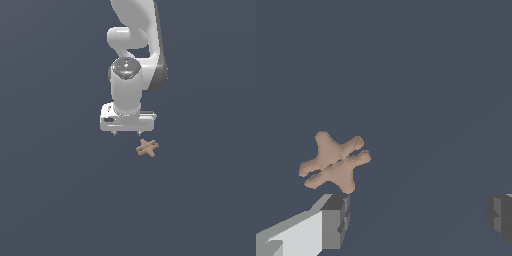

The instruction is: Pick up the object and move it to a goal position.

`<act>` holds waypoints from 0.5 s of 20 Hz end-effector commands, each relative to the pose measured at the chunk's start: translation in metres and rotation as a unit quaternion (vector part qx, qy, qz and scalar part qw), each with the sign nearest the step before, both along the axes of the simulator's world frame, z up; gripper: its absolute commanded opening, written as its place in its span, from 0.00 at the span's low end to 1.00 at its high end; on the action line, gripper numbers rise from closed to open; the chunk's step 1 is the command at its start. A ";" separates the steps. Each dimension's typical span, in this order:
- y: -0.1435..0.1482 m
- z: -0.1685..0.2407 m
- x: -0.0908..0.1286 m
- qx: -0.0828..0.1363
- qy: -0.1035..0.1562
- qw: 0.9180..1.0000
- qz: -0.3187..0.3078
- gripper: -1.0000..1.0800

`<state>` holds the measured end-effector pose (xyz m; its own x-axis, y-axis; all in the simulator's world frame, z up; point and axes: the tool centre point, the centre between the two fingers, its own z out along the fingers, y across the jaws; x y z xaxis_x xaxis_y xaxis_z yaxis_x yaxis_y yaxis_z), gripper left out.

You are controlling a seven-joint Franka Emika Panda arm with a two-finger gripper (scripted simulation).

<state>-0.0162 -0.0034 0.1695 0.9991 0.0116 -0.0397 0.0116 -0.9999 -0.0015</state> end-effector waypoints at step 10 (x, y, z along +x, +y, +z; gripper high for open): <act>-0.028 -0.004 0.002 -0.006 0.002 0.999 -0.031 0.96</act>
